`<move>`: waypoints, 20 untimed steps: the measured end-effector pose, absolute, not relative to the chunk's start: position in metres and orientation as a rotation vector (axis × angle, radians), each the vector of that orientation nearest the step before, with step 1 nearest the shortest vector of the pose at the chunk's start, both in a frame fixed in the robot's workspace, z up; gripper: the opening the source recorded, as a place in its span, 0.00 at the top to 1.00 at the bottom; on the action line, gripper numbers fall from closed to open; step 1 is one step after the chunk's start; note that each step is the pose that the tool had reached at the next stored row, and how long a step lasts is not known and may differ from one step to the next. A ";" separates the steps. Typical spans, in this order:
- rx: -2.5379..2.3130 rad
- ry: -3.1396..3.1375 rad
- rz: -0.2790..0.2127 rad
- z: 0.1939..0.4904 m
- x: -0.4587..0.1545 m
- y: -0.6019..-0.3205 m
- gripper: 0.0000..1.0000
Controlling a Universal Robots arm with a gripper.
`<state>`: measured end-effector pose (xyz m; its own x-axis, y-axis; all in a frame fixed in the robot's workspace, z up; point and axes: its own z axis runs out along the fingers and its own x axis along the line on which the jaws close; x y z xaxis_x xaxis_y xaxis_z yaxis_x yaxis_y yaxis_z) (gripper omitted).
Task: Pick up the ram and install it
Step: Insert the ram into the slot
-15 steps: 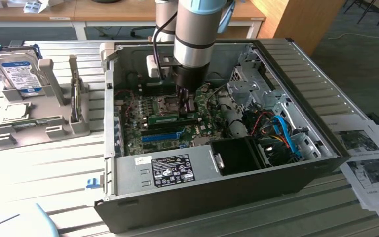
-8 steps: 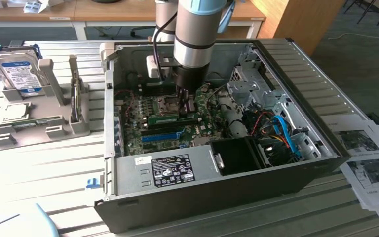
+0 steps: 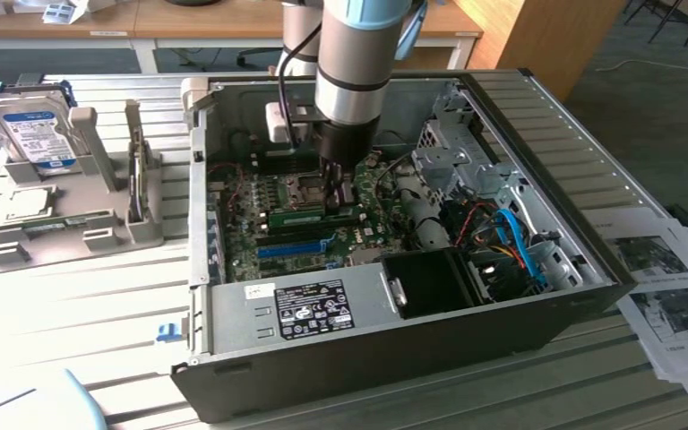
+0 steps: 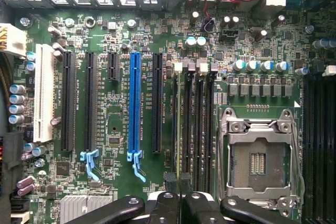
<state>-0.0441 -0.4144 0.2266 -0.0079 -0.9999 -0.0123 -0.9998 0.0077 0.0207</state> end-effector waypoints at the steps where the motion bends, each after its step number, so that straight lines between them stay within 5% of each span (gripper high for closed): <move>1: 2.209 -2.226 -0.037 0.226 -0.044 -0.414 0.89; 17: 2.209 -2.226 -0.037 0.224 -0.044 -0.414 0.89; 20: 2.209 -2.226 -0.037 0.224 -0.044 -0.414 0.82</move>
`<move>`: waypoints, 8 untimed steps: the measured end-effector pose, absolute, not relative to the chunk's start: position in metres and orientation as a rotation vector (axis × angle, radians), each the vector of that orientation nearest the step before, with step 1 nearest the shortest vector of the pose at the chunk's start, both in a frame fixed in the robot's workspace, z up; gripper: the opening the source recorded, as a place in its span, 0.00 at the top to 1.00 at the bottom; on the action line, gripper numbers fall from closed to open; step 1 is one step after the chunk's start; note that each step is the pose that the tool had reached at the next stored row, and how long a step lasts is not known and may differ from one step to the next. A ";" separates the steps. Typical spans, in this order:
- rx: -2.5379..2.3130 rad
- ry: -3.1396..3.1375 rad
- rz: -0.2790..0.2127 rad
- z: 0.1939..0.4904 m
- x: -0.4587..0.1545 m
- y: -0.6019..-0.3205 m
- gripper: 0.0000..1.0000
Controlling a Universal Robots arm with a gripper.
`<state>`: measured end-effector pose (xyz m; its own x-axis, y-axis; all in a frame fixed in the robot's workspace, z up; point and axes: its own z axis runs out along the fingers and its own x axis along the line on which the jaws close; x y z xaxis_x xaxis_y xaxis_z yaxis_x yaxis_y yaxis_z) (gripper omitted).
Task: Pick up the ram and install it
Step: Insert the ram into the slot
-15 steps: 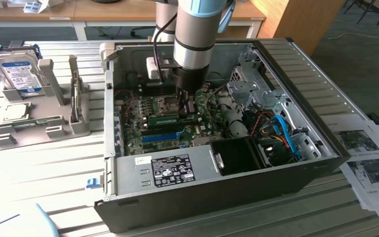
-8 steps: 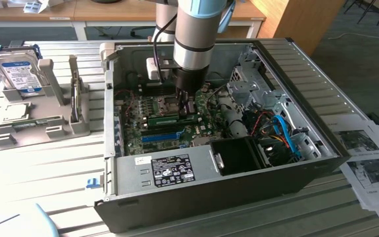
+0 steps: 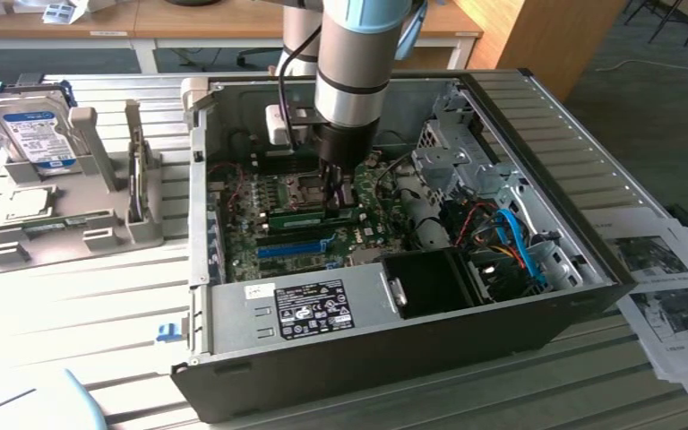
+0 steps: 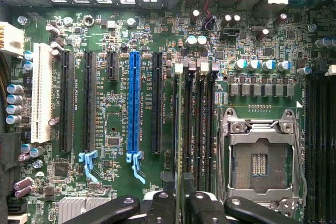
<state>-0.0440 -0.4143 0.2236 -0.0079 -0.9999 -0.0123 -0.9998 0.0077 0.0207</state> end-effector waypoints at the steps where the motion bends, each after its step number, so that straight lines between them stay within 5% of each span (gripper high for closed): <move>1: 2.209 -2.226 -0.037 0.224 -0.044 -0.414 0.82; 8: 2.208 -2.226 -0.037 0.224 -0.044 -0.414 0.82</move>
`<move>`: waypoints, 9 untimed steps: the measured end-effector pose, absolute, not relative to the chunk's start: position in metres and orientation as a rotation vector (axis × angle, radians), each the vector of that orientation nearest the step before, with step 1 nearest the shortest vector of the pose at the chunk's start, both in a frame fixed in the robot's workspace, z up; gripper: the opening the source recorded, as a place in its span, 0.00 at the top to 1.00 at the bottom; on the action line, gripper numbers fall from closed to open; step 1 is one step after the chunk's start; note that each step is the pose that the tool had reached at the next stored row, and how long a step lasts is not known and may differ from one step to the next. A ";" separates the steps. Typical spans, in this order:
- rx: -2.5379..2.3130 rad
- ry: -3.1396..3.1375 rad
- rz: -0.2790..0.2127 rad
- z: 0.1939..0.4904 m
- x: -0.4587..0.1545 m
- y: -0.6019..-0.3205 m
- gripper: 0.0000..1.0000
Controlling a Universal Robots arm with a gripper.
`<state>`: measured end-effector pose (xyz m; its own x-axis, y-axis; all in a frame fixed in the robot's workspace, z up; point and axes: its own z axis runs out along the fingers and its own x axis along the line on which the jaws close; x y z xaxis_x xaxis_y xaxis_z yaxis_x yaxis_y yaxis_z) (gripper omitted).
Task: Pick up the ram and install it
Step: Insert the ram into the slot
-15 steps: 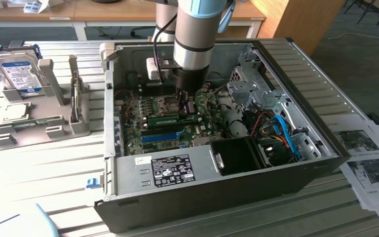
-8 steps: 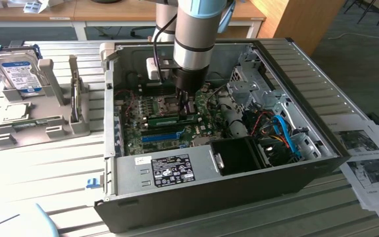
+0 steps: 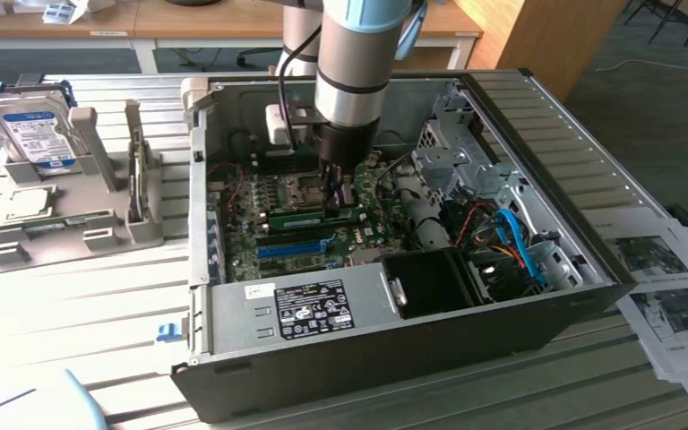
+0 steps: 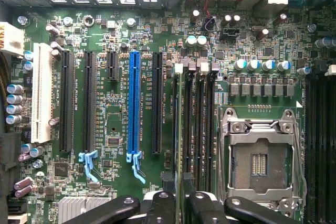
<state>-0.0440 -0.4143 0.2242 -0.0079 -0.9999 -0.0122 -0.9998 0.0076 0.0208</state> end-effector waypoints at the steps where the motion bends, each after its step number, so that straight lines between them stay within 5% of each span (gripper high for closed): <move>1: 2.208 -2.226 -0.037 0.225 -0.044 -0.414 0.82; 9: 2.208 -2.226 -0.037 0.234 -0.043 -0.414 0.82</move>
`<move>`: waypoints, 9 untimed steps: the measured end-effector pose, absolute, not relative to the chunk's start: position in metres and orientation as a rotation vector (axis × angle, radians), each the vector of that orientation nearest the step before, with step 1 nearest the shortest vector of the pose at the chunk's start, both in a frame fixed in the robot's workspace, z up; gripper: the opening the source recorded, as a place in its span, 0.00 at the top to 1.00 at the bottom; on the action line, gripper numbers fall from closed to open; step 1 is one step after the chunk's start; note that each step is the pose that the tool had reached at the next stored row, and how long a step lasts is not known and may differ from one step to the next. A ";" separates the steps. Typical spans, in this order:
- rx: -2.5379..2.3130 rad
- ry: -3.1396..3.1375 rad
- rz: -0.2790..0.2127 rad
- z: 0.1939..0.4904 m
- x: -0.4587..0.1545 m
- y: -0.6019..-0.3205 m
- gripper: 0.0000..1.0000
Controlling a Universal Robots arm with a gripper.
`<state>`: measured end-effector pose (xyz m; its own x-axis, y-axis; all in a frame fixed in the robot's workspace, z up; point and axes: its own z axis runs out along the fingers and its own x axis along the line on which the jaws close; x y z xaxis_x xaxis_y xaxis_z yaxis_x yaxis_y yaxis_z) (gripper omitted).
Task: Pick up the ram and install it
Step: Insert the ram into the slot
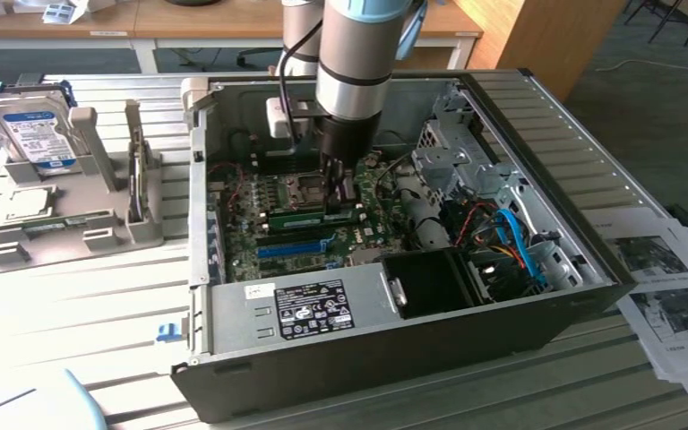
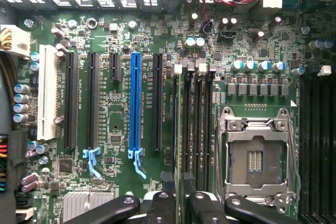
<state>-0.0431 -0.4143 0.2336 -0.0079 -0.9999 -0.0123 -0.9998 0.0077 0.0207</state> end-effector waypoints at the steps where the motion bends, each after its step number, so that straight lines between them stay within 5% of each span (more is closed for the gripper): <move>1: 2.209 -2.226 -0.037 0.235 -0.043 -0.414 0.82; 9: 2.208 -2.226 -0.037 0.247 -0.042 -0.414 0.82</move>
<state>-0.0420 -0.4144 0.2465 -0.0079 -0.9999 -0.0122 -0.9998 0.0076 0.0208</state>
